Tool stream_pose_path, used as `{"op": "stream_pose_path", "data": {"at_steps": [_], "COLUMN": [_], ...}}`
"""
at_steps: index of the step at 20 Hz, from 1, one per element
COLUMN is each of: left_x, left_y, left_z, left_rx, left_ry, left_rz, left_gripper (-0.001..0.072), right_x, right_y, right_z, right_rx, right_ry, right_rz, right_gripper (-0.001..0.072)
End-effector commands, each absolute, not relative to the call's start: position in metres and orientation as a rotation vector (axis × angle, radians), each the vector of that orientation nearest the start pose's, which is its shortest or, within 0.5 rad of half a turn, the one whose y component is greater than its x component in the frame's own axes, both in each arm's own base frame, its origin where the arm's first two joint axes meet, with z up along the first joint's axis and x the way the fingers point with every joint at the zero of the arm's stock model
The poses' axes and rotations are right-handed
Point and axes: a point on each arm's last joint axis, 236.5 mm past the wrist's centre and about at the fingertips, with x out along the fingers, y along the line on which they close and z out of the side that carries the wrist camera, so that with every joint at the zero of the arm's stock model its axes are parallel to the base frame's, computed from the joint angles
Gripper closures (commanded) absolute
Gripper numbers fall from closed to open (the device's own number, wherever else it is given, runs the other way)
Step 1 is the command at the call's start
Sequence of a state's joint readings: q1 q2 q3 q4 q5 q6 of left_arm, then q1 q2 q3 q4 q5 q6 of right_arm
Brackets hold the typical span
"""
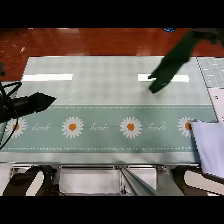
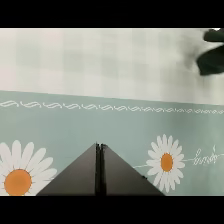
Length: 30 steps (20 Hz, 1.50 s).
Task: Fold the shirts.
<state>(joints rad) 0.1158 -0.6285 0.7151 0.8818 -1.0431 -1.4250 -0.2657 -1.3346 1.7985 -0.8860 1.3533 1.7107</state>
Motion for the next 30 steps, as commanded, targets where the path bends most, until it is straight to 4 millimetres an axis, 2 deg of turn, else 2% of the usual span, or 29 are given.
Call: {"op": "stream_pose_path", "data": {"at_steps": [1, 4, 7, 9, 11, 14, 18, 20, 22, 26, 27, 28, 30], "left_x": [0.302, 0.306, 0.306, 0.306, 0.306, 0.306, 0.306, 0.309, 0.314, 0.328, 0.332, 0.335, 0.340], "left_y": [-0.091, -0.089, -0.089, -0.089, -0.089, -0.089, -0.089, -0.088, -0.086, -0.088, -0.093, -0.099, -0.113], "left_z": [0.114, 0.116, 0.116, 0.116, 0.115, 0.115, 0.114, 0.114, 0.112, 0.099, 0.092, 0.084, 0.065], "left_rx": [-0.519, -0.520, -0.519, -0.520, -0.520, -0.521, -0.521, -0.524, -0.529, -0.536, -0.519, -0.496, -0.487], "left_ry": [0.797, 0.781, 0.781, 0.780, 0.781, 0.784, 0.784, 0.779, 0.777, 0.793, 0.807, 0.822, 0.874], "left_rz": [-0.317, -0.310, -0.310, -0.309, -0.309, -0.309, -0.308, -0.302, -0.292, -0.283, -0.297, -0.313, -0.337], "left_gripper": [0.0689, 0.0689, 0.0689, 0.0689, 0.0689, 0.0689, 0.0688, 0.0689, 0.0689, 0.0689, 0.0689, 0.0689, 0.0689], "right_x": [0.396, 0.345, 0.277, 0.251, 0.227, 0.180, 0.086, 0.048, 0.028, -0.017, -0.025, -0.026, -0.020], "right_y": [-0.044, -0.089, -0.123, -0.139, -0.148, -0.160, -0.183, -0.181, -0.171, -0.149, -0.149, -0.152, -0.165], "right_z": [0.263, 0.263, 0.246, 0.246, 0.235, 0.192, 0.134, 0.112, 0.090, 0.053, 0.047, 0.043, 0.042], "right_rx": [0.665, 0.635, 0.593, 0.583, 0.620, 0.665, 0.672, 0.740, 0.787, 0.773, 0.763, 0.748, 0.710], "right_ry": [0.853, 0.890, 1.042, 1.034, 1.047, 1.151, 1.370, 1.441, 1.506, 1.711, 1.742, 1.742, 1.688], "right_rz": [0.056, -0.130, -0.344, -0.448, -0.529, -0.662, -0.958, -1.091, -1.122, -1.196, -1.230, -1.226, -1.240], "right_gripper": [0.0686, 0.0686, 0.0686, 0.0686, 0.0686, 0.0685, 0.0685, 0.0685, 0.0685, 0.0671, 0.0466, 0.0302, 0.0296]}}
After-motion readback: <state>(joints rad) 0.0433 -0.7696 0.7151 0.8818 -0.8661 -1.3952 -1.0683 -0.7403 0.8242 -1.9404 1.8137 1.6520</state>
